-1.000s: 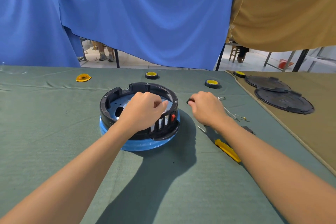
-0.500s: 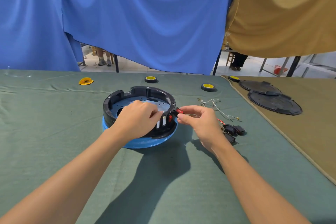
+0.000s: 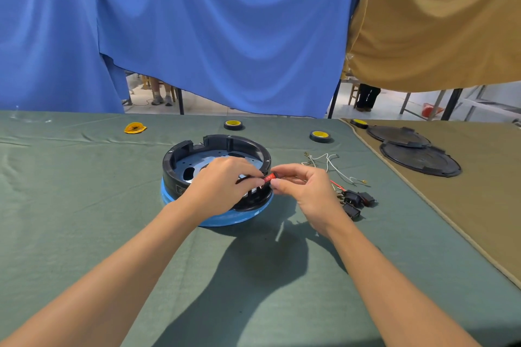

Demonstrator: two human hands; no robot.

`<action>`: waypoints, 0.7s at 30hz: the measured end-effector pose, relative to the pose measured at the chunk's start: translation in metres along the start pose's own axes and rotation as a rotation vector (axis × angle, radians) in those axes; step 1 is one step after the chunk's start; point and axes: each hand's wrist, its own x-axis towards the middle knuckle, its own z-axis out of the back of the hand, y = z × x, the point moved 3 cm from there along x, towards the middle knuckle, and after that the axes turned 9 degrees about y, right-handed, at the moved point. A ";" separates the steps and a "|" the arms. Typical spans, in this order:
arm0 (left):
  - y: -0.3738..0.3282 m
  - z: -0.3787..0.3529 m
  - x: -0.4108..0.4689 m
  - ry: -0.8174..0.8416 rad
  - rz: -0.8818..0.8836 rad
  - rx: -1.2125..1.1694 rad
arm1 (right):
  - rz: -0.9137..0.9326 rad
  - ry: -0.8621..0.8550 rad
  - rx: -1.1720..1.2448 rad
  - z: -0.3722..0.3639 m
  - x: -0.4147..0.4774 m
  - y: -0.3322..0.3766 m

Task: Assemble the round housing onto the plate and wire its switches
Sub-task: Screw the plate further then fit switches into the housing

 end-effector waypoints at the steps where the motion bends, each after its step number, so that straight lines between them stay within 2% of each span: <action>1: 0.001 -0.001 0.000 -0.010 -0.003 -0.011 | 0.003 -0.014 0.028 -0.001 0.000 -0.001; 5: 0.004 -0.003 0.001 -0.050 -0.014 -0.081 | -0.022 -0.032 0.218 -0.005 0.002 -0.009; 11: 0.009 -0.006 0.002 -0.120 -0.034 -0.174 | -0.080 0.048 0.414 -0.006 0.004 -0.014; 21: 0.009 -0.010 0.003 -0.134 -0.052 -0.107 | -0.065 0.067 0.397 -0.006 0.004 -0.007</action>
